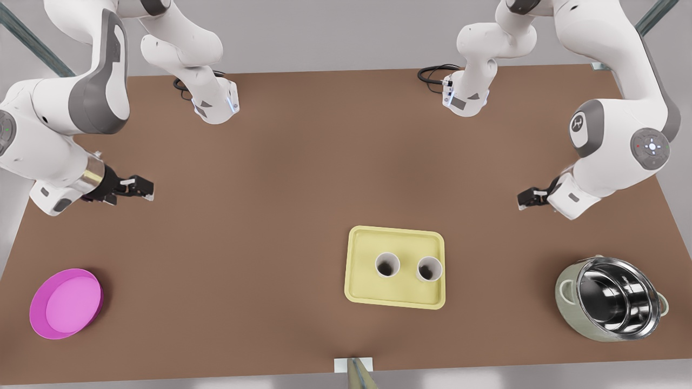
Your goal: Use the left arm to pick up the white IKEA cup from the tray and place it on the middle-left position; use the right arm to pick up the white IKEA cup from the tray and place it on the middle-right position
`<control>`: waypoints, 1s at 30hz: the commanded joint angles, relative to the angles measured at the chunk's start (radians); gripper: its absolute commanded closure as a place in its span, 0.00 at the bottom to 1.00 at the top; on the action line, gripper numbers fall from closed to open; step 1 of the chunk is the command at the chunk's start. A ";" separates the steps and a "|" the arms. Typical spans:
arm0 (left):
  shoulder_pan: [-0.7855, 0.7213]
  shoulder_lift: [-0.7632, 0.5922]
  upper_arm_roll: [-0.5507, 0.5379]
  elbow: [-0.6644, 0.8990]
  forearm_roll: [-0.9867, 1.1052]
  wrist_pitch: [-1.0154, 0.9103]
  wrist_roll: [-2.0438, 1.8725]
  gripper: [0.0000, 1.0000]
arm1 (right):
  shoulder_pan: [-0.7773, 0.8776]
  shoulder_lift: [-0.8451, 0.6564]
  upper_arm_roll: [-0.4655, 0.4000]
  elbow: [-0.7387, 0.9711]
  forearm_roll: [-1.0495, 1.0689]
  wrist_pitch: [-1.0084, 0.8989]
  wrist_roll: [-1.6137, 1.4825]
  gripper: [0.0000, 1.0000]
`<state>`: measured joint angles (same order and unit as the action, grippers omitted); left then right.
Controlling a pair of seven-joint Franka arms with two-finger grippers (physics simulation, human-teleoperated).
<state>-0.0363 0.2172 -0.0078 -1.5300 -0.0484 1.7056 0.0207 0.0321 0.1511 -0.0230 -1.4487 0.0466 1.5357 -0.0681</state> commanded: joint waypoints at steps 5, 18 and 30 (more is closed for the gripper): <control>-0.008 0.014 -0.004 -0.005 0.001 0.083 0.018 0.00 | 0.037 0.059 0.023 0.024 0.001 0.116 -0.059 0.00; -0.037 0.120 -0.004 0.002 0.013 0.163 0.016 0.00 | 0.516 0.812 0.048 0.386 0.007 1.181 0.594 0.00; -0.022 0.120 0.002 0.002 0.015 0.164 0.024 0.00 | 0.635 0.973 0.043 0.510 0.007 1.313 0.594 0.00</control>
<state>-0.0601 0.3382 -0.0069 -1.5278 -0.0353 1.8640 0.0368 0.6629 1.1233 0.0208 -0.9400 0.0518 2.7777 0.3167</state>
